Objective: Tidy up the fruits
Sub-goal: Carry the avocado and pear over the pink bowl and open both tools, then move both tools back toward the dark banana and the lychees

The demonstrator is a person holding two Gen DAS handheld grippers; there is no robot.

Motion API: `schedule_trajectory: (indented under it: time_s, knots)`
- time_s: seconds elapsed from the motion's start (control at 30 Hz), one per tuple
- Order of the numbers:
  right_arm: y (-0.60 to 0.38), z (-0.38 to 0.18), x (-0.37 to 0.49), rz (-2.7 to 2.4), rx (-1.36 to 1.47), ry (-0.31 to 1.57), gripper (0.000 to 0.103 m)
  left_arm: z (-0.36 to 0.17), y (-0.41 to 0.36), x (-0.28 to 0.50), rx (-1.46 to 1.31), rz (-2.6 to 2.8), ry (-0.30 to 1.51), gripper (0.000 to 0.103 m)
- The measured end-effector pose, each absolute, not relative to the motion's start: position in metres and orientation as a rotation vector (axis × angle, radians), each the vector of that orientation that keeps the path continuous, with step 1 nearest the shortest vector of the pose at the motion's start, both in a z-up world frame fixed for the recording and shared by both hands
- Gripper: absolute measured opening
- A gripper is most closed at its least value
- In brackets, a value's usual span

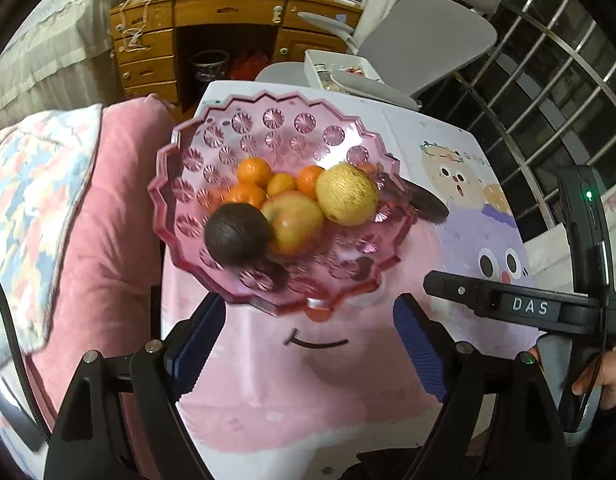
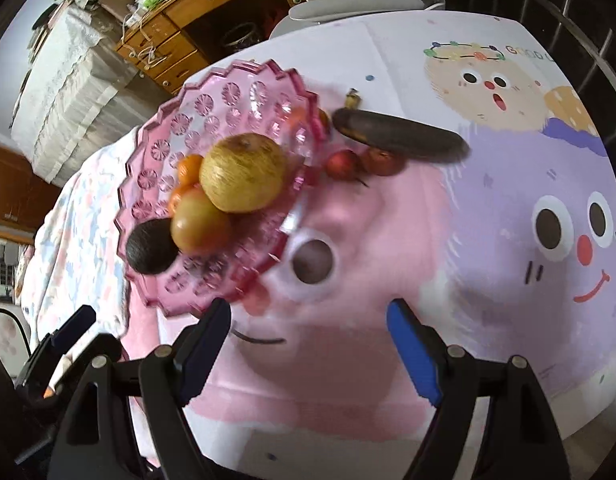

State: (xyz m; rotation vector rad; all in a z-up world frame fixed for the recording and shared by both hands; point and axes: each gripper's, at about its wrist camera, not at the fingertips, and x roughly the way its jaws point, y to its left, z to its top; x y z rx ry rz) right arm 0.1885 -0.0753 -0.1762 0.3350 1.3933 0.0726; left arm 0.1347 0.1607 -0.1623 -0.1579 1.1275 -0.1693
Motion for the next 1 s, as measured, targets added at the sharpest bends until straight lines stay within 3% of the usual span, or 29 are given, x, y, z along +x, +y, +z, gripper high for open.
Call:
schedule_trajectory:
  time_s: [0.6, 1.0]
  knots:
    - [-0.185, -0.189, 0.167, 0.295, 0.103, 1.393, 0.081, -0.196, 0.032, 0.097, -0.312, 0.045, 1.171, 0.086]
    - [-0.22, -0.193, 0.19, 0.43, -0.173, 1.15, 0.081, -0.206, -0.017, 0.143, -0.312, 0.105, 1.152, 0.086]
